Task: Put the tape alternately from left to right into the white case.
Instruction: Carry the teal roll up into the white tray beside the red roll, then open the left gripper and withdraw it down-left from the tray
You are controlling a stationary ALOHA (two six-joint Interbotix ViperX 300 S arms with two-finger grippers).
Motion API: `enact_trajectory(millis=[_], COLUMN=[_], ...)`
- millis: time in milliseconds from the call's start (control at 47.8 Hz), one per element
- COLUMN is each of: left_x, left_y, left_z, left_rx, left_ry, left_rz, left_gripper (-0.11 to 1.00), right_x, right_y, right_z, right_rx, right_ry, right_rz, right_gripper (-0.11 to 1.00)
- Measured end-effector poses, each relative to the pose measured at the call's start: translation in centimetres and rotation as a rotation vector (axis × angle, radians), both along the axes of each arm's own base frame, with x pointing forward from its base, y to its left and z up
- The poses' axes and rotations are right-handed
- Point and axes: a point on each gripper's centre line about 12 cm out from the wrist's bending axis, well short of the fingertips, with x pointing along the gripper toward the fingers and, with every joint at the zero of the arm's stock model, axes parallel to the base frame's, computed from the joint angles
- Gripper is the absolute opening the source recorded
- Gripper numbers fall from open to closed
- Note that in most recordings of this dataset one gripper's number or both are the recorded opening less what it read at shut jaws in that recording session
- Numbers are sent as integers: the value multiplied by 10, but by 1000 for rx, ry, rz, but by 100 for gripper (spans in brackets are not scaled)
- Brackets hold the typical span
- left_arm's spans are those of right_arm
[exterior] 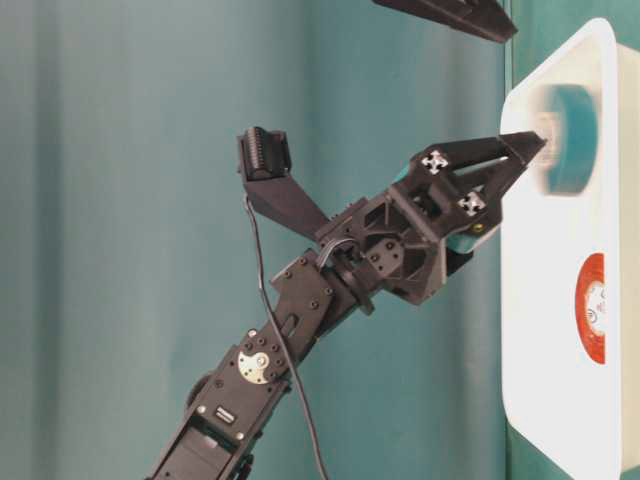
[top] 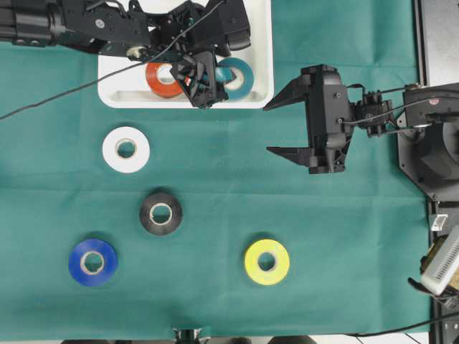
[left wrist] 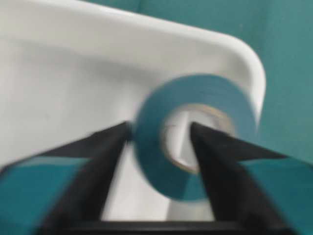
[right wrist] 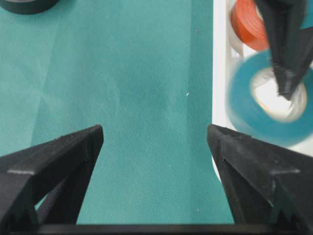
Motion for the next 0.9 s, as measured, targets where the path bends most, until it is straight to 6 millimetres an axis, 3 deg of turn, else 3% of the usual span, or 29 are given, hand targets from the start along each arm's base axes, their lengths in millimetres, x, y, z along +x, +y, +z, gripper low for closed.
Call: enact_trajectory(millis=[63,105,732,899], left_x=[0,0,0,3], left_y=[0,0,-1,-14], left_z=[-1,-3,-2,2], left_rx=[0,0,0,2], left_ry=[2,5,5,-3], left_rz=[0,-1,-2,-30], left_gripper=[91,95,94,94], right_x=[0,0,0,0], right_y=[0,0,0,0], right_z=[0,0,0,0], right_rx=[0,0,0,0], right_ry=[-2,-2,0,-2], right_rz=[2,2,2,2], right_gripper=[66,66,66,66])
